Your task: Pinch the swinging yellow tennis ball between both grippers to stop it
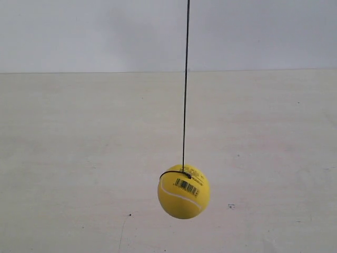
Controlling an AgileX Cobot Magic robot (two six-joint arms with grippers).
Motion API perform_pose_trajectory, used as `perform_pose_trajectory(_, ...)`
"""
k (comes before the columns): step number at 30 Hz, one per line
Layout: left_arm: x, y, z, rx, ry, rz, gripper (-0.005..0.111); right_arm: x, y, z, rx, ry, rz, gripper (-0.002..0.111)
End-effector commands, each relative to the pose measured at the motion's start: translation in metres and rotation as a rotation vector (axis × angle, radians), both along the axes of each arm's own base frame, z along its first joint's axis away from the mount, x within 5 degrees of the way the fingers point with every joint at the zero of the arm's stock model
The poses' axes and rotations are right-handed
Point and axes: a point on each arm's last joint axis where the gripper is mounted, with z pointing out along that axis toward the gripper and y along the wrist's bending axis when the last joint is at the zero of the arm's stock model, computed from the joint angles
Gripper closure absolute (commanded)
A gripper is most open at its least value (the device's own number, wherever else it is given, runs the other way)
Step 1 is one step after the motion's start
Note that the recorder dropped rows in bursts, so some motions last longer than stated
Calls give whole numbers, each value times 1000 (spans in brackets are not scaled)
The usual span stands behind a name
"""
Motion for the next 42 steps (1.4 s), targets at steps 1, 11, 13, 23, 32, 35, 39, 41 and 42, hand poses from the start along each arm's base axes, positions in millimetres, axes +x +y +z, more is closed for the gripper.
perform_pose_trajectory(1, 0, 0, -2, 4, 6, 3, 102, 0, 0, -1, -2, -3, 1, 108)
perform_pose_trajectory(11, 0, 0, -3, 377, 12, -77, 102, 0, 0, -1, -2, -3, 1, 108)
perform_pose_trajectory(13, -1, 0, -3, 482, 13, -102, 102, 0, 0, -1, -2, -3, 1, 108)
perform_pose_trajectory(23, -1, 0, -4, 491, 14, -104, 102, 0, 0, -1, -2, -3, 1, 108)
perform_pose_trajectory(32, -1, 0, -4, 491, 14, -104, 102, -1, 0, 0, 0, -15, 7, 108)
perform_pose_trajectory(35, -1, 0, -3, 491, 12, -104, 102, -1, 0, 0, 0, -15, 7, 108)
perform_pose_trajectory(39, -1, 0, -3, 491, 12, -104, 102, -1, 0, 0, 0, -15, 7, 108)
perform_pose_trajectory(41, -1, 0, -3, 491, 12, -104, 102, -1, 0, 0, 0, -15, 7, 108)
perform_pose_trajectory(42, 0, 0, -3, 491, 10, -103, 102, -1, 0, 0, 0, -15, 7, 108)
